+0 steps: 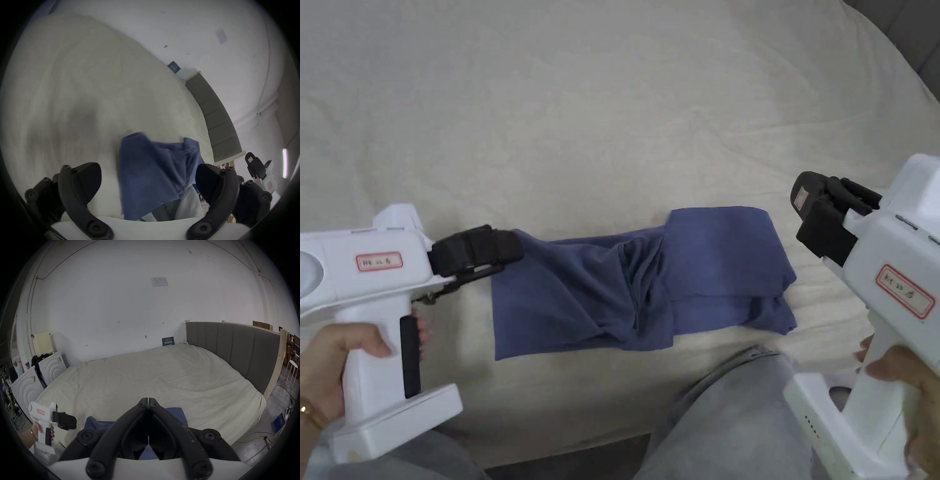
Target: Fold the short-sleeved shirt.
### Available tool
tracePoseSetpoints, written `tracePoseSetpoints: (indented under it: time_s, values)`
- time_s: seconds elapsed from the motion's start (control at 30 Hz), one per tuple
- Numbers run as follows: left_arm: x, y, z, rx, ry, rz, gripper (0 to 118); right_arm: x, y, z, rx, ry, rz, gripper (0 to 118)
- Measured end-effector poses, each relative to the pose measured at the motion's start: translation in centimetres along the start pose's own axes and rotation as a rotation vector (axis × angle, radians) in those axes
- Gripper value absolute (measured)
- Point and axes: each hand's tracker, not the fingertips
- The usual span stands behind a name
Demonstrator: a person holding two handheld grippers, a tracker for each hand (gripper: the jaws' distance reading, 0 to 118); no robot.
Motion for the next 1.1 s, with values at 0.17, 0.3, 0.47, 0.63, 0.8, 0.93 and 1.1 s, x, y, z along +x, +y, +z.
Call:
tracePoseSetpoints:
  time_s: [0.17, 0.3, 0.47, 0.63, 0.8, 0.93, 1.1]
  values:
    - [-1.0, -2.8, -1.8, -0.053, -0.104, 0.133, 98, -1.1, 0.2, -0.7, -0.007, 0.017, 0.000, 1]
    - [-2.5, -3.2, -3.3, -0.015, -0.155, 0.160, 65, -2.2, 0.3, -0.6, -0.019, 0.014, 0.042, 1]
    - [-0.3, -4.7, -4.9, -0.028, -0.056, 0.207, 8, -2.7, 0.3, -0.4, -0.027, 0.014, 0.038, 1]
    - [1.2, -2.8, -2.6, -0.034, 0.021, 0.246, 6, -2.8, 0.3, -0.1, -0.036, 0.011, 0.055, 1]
    - [-0.2, 0.2, 2.7, 0.074, 0.126, 0.203, 6, -2.8, 0.7, 0.0, -0.022, 0.019, 0.052, 1]
    - [-2.7, 2.3, 8.9, 0.197, 0.277, 0.245, 6, -2.9, 0.8, -0.2, -0.019, 0.040, 0.044, 2]
    - [-5.1, 3.8, 15.6, 0.368, 0.424, 0.275, 6, -3.2, 0.4, -0.9, -0.025, 0.070, 0.047, 2]
